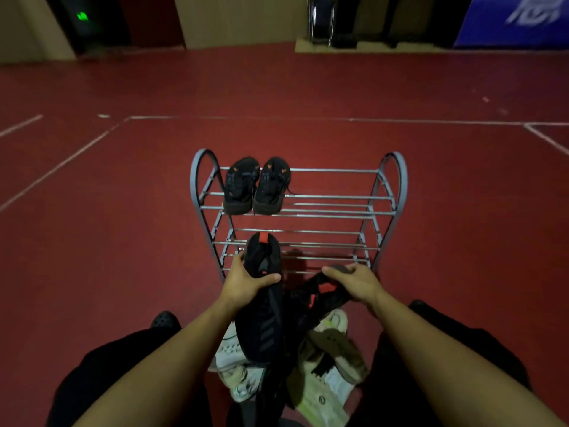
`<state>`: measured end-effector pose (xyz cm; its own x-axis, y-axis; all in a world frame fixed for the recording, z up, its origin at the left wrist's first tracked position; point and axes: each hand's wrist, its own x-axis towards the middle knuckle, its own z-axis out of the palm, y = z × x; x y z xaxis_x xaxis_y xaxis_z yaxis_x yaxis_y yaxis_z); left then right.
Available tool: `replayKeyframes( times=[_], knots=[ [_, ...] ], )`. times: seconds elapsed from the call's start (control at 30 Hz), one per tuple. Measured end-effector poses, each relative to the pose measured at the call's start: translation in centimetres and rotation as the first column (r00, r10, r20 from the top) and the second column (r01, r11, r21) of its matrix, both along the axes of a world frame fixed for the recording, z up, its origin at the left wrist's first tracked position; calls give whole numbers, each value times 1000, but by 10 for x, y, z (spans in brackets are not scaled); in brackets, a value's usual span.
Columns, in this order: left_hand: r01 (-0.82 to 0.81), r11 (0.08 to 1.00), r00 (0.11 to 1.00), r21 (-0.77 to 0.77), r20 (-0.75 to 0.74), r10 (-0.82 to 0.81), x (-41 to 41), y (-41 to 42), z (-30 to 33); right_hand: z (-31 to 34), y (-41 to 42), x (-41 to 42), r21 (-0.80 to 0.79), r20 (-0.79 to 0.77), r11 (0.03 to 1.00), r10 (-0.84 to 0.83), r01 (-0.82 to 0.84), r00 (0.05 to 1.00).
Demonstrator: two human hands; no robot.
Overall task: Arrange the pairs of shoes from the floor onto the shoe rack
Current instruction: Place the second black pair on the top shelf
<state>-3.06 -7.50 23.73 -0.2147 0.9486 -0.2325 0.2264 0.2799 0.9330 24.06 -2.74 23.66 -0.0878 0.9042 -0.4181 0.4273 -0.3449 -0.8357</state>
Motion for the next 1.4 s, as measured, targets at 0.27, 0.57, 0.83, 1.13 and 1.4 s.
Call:
replayKeyframes(
  times=[0.27, 0.57, 0.83, 1.13, 1.4],
  knots=[
    [6, 986, 997, 164, 69, -17, 17, -15, 67, 74, -14, -12, 270, -266, 910, -244, 315, 933],
    [34, 974, 980, 225, 184, -76, 31, -24, 109, 122, -4, -19, 139, -475, 852, -391, 505, 789],
    [81, 988, 913, 134, 387, -127, 40, -12, 105, 114, 9, -16, 35, -495, 934, -294, 357, 818],
    [199, 980, 737, -7, 660, -145, 42, 6, 84, 88, 29, -3, -293, -546, 918, -391, 269, 741],
    [177, 979, 732, -98, 679, -64, 45, 24, 58, 55, 33, -4, -259, -563, 941, -330, 218, 758]
  ],
)
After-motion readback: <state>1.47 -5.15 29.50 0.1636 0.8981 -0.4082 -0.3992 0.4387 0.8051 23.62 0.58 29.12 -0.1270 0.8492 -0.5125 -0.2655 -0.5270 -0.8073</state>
